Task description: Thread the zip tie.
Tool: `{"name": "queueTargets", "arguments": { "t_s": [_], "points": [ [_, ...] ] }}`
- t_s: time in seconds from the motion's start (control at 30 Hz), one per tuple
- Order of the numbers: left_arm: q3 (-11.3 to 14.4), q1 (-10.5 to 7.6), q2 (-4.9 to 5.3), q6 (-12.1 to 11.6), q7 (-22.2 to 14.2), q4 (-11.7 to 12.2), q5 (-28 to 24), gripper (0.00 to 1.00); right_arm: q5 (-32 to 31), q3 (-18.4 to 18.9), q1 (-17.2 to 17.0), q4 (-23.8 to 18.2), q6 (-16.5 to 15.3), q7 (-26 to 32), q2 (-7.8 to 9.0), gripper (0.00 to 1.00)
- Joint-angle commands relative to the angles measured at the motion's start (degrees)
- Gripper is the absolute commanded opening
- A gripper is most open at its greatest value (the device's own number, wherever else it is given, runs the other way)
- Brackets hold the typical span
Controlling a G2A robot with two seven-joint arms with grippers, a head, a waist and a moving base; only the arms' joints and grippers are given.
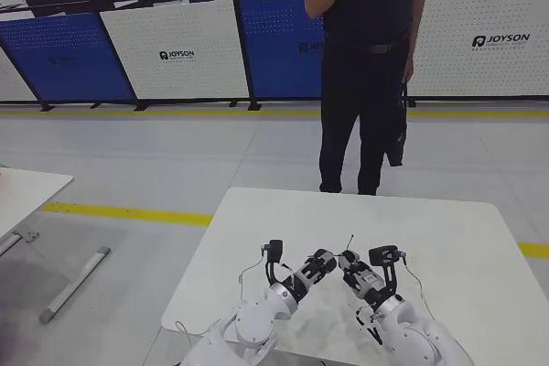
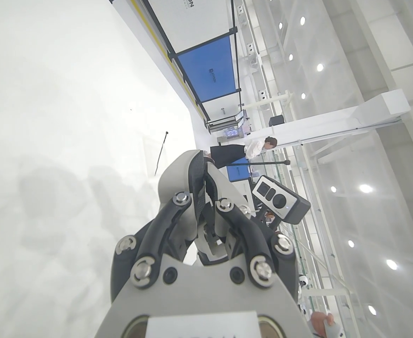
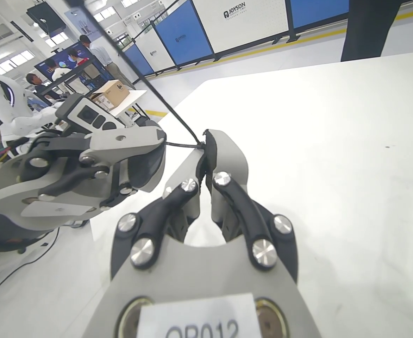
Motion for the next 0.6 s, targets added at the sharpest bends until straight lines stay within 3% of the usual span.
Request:
{"name": "queueTargets", "arguments": {
  "t_s": [0.0, 0.57],
  "points": [
    [0.0, 0.02, 0.01, 0.0, 0.0, 0.0, 0.0, 0.00, -0.1, -0.1, 0.0, 0.0, 0.1, 0.0, -0.01, 0.00],
    [-0.3, 0.31, 0.01, -0.9, 0.3, -0.7, -0.9, 0.00, -1.2, -0.5, 0.3, -0.1, 0.4, 1.7, 0.04, 0.00]
  ]
}}
